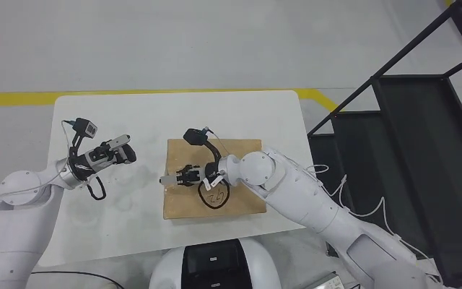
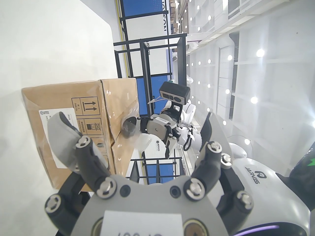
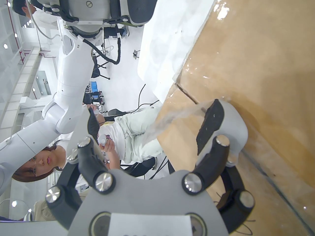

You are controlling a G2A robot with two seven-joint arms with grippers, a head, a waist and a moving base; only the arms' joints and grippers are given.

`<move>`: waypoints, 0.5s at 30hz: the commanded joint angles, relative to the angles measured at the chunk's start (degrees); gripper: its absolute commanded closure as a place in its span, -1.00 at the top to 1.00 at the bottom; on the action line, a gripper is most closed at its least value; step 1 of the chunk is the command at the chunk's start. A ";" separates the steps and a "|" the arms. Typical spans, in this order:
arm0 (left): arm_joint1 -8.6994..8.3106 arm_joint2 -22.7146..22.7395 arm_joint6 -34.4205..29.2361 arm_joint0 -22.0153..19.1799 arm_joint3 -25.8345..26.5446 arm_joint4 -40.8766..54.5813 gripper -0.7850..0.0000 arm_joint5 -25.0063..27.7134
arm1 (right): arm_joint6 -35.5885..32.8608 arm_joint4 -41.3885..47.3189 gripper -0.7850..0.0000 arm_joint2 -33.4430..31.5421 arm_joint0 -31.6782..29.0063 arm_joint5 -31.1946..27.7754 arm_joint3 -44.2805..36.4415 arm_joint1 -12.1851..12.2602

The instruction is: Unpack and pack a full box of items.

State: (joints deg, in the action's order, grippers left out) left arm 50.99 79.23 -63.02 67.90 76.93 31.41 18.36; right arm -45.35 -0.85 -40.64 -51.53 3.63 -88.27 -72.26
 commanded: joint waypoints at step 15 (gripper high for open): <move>-0.05 1.58 0.00 1.78 0.88 -0.13 1.00 -0.57 | -0.92 1.98 1.00 4.84 4.85 -0.70 4.35 -3.54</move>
State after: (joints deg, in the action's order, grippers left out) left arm 50.90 80.94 -62.95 69.77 77.92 31.31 17.87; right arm -46.20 1.01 -35.86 -46.79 3.10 -84.14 -75.68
